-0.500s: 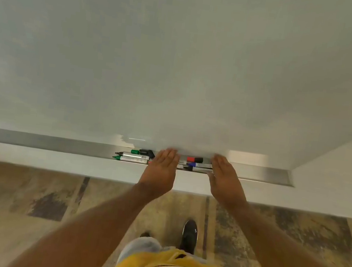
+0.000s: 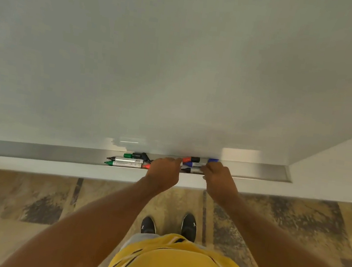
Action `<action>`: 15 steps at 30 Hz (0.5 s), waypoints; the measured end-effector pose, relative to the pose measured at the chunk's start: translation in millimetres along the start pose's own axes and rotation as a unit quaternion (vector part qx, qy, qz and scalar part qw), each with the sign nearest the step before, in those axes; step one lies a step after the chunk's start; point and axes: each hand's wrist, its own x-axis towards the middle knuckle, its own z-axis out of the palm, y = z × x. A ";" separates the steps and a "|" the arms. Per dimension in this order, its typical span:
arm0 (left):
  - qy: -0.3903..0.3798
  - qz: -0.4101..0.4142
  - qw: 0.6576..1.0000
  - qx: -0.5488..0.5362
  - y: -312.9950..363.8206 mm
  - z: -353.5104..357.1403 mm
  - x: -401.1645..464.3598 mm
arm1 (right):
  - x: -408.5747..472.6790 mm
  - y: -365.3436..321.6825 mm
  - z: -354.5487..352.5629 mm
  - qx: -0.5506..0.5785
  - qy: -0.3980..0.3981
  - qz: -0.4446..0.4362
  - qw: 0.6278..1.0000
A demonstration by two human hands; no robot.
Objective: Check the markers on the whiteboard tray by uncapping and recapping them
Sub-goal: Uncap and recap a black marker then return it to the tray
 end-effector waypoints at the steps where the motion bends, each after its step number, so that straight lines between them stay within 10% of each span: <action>1: -0.004 -0.002 1.000 -0.010 -1.3 1.5 1.2 | 1.3 0.5 -0.1 0.003 -0.002 0.003 1.000; 15: -0.027 0.051 0.998 0.006 11.7 6.4 34.0 | -17.7 27.4 -4.0 0.057 0.059 0.034 0.996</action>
